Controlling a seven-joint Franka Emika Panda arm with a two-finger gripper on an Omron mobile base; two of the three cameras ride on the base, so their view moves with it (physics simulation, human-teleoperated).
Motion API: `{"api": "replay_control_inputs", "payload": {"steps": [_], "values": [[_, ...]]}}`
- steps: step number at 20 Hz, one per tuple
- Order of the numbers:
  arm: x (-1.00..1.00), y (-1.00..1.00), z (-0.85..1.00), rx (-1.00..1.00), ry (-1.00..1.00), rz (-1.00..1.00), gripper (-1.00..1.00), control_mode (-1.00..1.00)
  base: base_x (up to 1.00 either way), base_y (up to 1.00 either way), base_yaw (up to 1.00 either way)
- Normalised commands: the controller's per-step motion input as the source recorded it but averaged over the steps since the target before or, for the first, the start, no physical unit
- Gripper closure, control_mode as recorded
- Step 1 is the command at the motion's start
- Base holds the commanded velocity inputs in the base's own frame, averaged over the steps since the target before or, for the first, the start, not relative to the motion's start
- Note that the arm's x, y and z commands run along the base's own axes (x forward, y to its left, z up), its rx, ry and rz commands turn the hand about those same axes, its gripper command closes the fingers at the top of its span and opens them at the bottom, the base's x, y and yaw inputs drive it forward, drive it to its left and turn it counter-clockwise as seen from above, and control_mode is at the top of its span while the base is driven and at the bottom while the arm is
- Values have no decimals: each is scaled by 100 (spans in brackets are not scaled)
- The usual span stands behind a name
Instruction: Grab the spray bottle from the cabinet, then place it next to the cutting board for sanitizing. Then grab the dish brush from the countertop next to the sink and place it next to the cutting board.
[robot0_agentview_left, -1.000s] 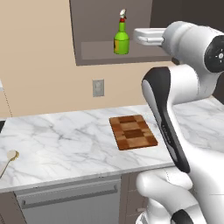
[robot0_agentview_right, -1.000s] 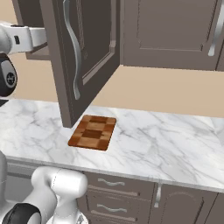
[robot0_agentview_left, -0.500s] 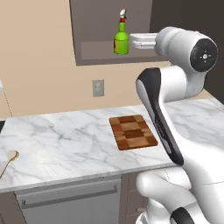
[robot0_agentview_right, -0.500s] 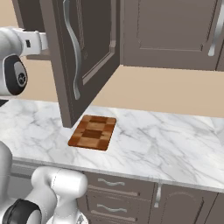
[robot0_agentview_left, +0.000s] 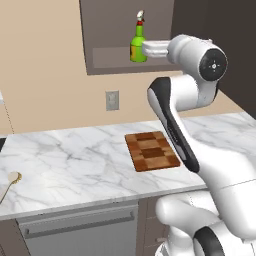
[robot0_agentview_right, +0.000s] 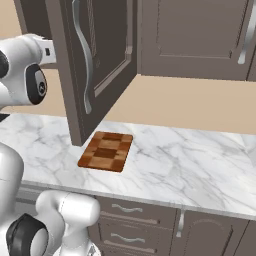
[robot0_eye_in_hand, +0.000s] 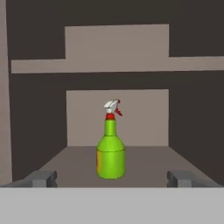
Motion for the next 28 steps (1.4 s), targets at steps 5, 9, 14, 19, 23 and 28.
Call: {"api": "replay_control_inputs", "payload": {"steps": [5, 9, 14, 19, 23, 28], "values": [[49, 0, 0, 0, 0, 0, -100, -100, 0, 0, 0], [54, 0, 0, 0, 0, 0, -100, -100, 0, 0, 0], [45, 0, 0, 0, 0, 0, -100, -100, 0, 0, 0], [46, 11, 0, -1, 0, -2, -100, -100, 0, 0, 0], [47, 4, 0, 0, 0, -1, -100, -100, 0, 0, 0], [56, 7, 0, -1, 2, -1, -100, -100, 0, 0, 0]]}}
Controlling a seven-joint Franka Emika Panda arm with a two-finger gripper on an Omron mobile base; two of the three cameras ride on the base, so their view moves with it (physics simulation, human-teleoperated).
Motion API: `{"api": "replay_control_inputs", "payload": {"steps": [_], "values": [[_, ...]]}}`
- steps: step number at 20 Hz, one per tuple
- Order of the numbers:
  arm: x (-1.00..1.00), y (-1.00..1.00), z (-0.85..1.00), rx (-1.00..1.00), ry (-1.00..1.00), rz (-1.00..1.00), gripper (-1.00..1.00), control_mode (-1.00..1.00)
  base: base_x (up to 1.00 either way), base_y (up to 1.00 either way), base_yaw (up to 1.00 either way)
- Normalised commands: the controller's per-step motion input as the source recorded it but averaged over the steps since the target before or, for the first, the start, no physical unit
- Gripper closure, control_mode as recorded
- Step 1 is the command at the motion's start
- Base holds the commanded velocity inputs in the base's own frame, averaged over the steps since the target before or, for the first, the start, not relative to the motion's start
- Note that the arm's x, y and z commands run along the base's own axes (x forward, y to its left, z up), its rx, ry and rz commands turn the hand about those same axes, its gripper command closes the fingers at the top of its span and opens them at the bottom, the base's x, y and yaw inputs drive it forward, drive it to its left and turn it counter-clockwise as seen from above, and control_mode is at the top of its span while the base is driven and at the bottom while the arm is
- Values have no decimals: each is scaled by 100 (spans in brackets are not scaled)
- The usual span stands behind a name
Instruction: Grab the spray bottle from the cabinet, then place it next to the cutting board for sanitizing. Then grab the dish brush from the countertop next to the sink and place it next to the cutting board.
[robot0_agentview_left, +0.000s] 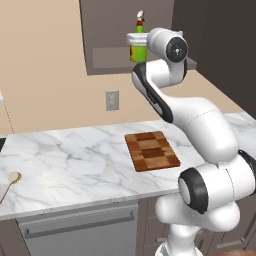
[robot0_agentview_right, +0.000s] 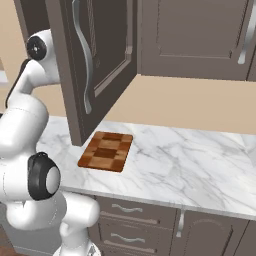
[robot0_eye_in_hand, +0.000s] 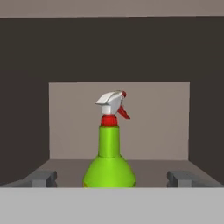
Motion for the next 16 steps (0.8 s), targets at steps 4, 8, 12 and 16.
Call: {"api": "replay_control_inputs", "payload": {"steps": [4, 8, 12, 16], "values": [[41, 2, 0, 0, 2, 0, -100, -100, 0, 0, 0], [27, 0, 0, 0, 0, 0, -100, -100, 0, 0, 0], [25, 0, 0, 0, 0, 0, -100, -100, 0, 0, 0], [22, 0, 0, 0, 0, 0, -100, -100, 0, 0, 0]]}}
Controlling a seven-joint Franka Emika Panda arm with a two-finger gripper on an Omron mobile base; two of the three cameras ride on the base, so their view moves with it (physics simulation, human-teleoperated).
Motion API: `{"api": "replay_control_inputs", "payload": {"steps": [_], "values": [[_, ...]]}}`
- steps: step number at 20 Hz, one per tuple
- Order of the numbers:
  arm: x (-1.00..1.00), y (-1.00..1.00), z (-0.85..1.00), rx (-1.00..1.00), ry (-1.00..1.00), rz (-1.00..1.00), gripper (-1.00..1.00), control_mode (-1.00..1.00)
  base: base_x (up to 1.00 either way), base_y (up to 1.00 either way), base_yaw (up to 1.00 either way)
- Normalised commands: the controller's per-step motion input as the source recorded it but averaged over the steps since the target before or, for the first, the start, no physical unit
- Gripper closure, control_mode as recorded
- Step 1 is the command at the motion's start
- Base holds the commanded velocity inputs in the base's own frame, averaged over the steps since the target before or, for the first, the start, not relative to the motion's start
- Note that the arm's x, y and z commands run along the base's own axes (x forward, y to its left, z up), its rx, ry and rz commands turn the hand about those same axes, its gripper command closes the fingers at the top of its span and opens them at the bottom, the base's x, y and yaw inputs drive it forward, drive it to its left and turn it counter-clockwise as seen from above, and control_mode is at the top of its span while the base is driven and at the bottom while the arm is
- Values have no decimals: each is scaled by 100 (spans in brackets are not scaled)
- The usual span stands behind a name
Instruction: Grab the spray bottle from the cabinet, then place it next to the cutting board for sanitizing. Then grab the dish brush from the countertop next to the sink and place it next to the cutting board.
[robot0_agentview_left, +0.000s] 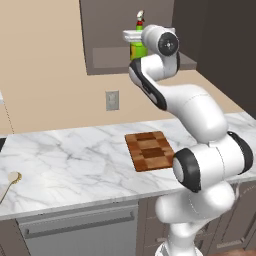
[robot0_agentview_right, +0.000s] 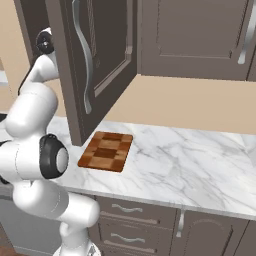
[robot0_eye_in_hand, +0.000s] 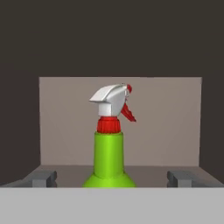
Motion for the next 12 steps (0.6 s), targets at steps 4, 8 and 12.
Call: {"api": "replay_control_inputs", "payload": {"steps": [4, 8, 12], "values": [[29, 0, 0, 0, 0, 0, -100, -100, 0, 0, 0], [29, 0, 0, 0, 0, 0, -100, -100, 0, 0, 0], [30, 0, 0, 0, 0, 0, -100, -100, 0, 0, 0]]}}
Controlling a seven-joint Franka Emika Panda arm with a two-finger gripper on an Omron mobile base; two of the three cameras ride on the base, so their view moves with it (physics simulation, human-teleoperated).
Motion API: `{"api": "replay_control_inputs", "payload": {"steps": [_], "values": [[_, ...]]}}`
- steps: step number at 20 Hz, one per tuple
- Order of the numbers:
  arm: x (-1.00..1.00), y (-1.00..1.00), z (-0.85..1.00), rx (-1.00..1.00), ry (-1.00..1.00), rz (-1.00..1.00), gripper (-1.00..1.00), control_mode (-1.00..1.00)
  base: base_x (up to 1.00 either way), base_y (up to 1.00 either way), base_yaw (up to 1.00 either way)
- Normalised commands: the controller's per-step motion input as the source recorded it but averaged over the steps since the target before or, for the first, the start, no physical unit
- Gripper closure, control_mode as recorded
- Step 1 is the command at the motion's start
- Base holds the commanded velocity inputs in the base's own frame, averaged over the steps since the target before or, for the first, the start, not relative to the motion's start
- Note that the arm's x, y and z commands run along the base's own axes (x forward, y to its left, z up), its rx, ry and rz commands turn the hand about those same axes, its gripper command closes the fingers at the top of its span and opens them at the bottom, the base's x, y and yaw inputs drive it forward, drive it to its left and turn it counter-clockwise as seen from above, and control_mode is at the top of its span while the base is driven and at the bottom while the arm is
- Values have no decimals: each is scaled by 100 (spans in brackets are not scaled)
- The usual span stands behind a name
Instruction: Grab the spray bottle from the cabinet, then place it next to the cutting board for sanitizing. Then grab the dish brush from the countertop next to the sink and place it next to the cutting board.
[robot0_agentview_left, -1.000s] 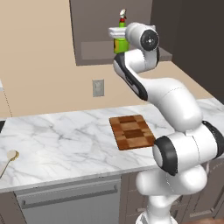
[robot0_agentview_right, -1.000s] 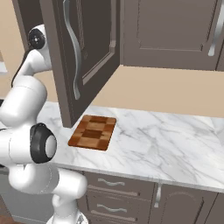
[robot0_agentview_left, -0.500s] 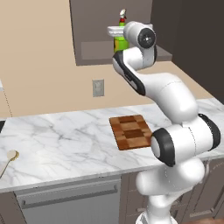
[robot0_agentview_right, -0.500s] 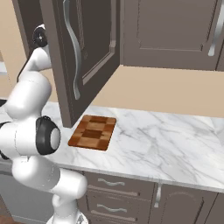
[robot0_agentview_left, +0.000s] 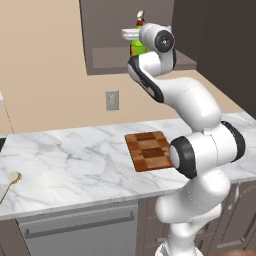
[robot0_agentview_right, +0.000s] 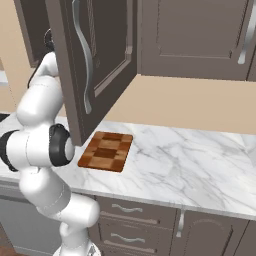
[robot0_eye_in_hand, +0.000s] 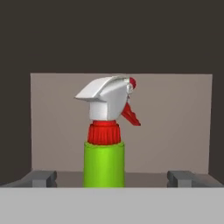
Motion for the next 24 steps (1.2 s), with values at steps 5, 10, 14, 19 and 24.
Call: {"api": "replay_control_inputs", "payload": {"steps": [5, 10, 14, 19, 24], "values": [[25, 5, 0, -2, 0, 0, -100, -100, 0, 0, 0], [32, 21, 0, -6, 0, 0, 100, -100, 0, 0, 0], [25, 29, 0, -6, 1, 0, 100, -100, 0, 0, 0], [-7, 4, 0, -1, 0, 0, 100, -100, 0, 0, 0], [-69, 0, 0, 0, -1, 0, 100, -100, 0, 0, 0]]}}
